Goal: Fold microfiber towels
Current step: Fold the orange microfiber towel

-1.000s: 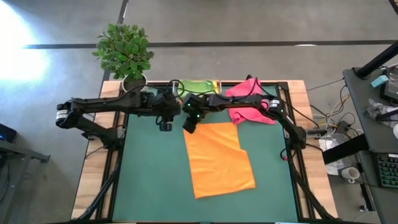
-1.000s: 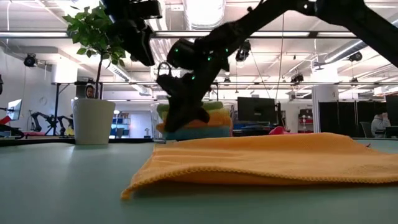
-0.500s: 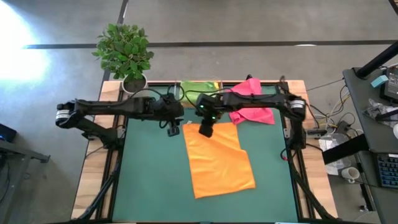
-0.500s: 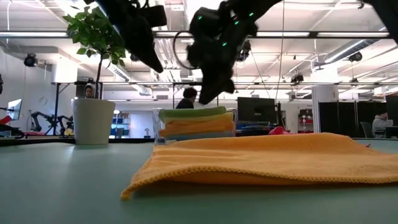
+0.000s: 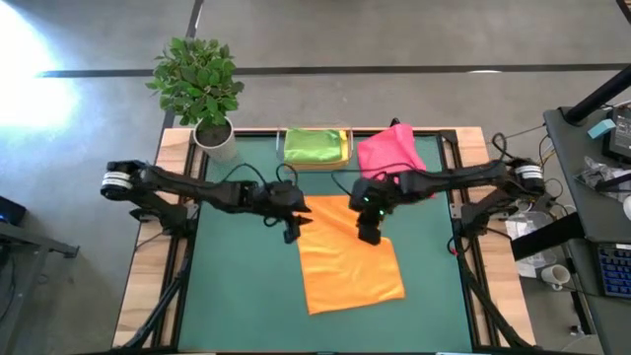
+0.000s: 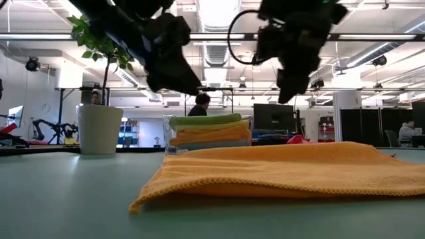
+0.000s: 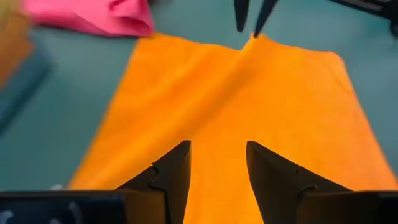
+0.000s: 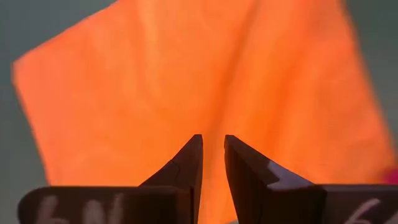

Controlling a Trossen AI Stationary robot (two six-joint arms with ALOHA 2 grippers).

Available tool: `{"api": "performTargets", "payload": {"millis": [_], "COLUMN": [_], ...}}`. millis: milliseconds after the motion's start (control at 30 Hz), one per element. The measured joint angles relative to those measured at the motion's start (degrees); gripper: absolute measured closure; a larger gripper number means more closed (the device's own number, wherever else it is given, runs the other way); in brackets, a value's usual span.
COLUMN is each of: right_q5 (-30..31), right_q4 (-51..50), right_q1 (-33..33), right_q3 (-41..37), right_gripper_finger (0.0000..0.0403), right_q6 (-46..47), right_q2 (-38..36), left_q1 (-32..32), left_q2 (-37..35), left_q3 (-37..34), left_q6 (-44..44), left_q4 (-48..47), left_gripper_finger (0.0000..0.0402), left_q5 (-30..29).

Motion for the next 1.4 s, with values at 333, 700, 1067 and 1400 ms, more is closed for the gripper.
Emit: {"api": "performTargets", "payload": {"millis": [333, 700, 1067, 1400], "right_q5": [-0.03, 0.05, 0.05, 0.09], "right_q4": [13.02, 13.13, 13.19, 14.87], "right_q1": [5.33, 5.59, 5.59, 5.58], "right_q3": [-12.21, -15.05, -15.17, -15.17], "right_gripper_finger": [0.0344, 0.0344, 0.0344, 0.0344], "right_q6": [7.56, 8.02, 7.55, 7.38], "right_q2": [-5.24, -4.56, -4.65, -4.65], "left_q1": [-4.67, -7.77, -8.98, -11.62], "left_q2": [12.95, 20.6, 20.61, 18.0], "left_q3": [0.77, 0.87, 1.11, 1.66], "left_q6": [-17.56, -36.08, -35.46, -33.1], "left_q4": [13.3, 14.66, 4.76, -7.21], "left_gripper_finger": [0.0263, 0.0263, 0.0263, 0.0263], "left_q5": [10.4, 22.07, 19.8, 19.25]}}
